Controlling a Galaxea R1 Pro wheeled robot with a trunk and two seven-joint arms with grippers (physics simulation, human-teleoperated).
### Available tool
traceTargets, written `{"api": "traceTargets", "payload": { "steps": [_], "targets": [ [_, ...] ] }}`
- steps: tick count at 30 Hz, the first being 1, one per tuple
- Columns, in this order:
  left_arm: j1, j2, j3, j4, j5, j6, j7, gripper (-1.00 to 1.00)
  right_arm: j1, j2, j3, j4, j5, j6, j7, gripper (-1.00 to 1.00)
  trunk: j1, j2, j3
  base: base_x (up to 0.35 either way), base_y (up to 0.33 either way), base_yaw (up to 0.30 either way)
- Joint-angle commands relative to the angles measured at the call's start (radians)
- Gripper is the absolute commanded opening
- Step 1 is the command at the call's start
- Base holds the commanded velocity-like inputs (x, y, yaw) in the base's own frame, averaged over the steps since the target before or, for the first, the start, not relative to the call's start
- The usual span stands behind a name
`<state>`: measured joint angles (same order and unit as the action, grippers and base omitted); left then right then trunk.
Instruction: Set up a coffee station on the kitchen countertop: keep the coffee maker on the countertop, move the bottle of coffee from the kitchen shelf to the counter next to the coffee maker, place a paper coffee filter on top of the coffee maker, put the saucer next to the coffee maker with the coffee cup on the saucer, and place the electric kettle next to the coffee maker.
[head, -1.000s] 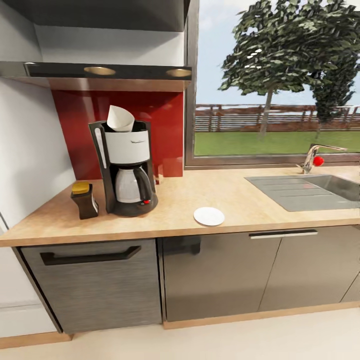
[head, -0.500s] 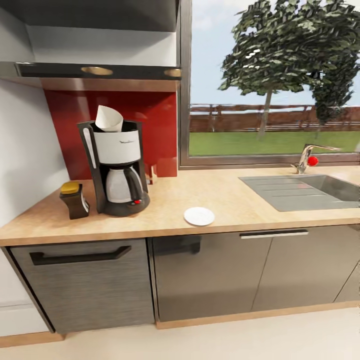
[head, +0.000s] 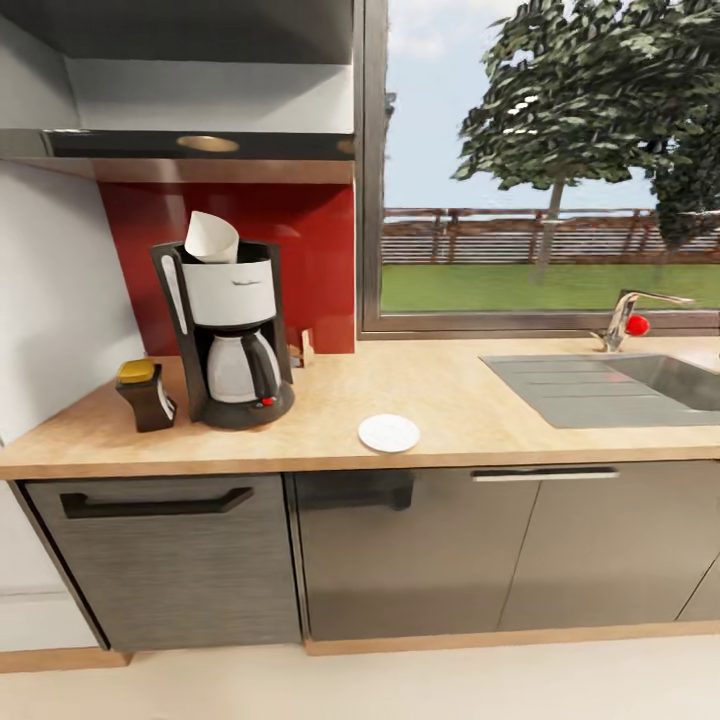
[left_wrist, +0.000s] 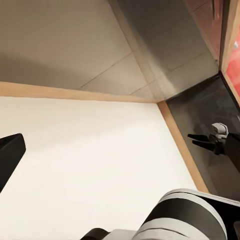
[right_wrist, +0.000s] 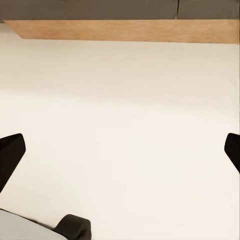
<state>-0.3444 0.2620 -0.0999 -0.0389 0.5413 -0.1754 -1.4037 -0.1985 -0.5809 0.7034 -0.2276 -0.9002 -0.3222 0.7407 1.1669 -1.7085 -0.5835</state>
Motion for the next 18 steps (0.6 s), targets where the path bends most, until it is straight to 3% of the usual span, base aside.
{"api": "traceTargets", "payload": {
  "steps": [1, 18],
  "targets": [
    [-0.001, 0.000, -0.009, 0.001, 0.008, -0.010, -0.001, 1.00, -0.001, 0.000, 0.008, 0.001, -0.008, -0.005, 0.001, 1.00, 0.000, -0.001, -0.001, 0.000, -0.294, 0.022],
    [-0.001, 0.000, -0.007, 0.001, 0.008, -0.010, -0.002, 1.00, -0.001, 0.000, 0.008, 0.001, -0.008, -0.005, 0.000, 1.00, 0.000, -0.001, -0.001, 0.000, -0.160, 0.003]
  ]
}}
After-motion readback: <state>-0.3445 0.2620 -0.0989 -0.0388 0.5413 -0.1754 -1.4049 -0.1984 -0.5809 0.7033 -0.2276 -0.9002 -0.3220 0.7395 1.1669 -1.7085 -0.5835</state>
